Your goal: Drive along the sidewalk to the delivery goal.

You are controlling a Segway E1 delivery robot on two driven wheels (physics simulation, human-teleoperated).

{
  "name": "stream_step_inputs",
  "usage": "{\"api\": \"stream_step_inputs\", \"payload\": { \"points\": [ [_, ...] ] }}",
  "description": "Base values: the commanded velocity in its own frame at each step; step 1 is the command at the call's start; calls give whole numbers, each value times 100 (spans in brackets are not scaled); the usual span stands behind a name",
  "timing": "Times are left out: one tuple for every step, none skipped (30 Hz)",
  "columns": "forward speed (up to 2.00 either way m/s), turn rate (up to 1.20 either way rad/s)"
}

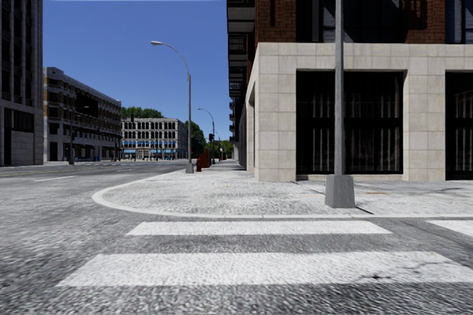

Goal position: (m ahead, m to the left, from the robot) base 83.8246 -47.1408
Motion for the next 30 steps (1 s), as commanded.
{"api": "stream_step_inputs", "payload": {
  "points": [
    [200,0],
    [200,0],
    [200,0],
    [200,0],
    [200,0],
    [200,0],
    [200,0],
    [200,0],
    [200,0],
    [200,0],
    [200,0],
    [200,0],
    [200,0],
    [200,0],
    [200,0],
    [200,0],
    [200,0],
    [200,0],
    [200,0],
    [200,0],
    [200,0],
    [200,0],
    [200,0],
    [200,0],
    [200,0],
    [200,0],
    [200,0],
    [200,0],
    [200,0],
    [197,0]
  ]
}}
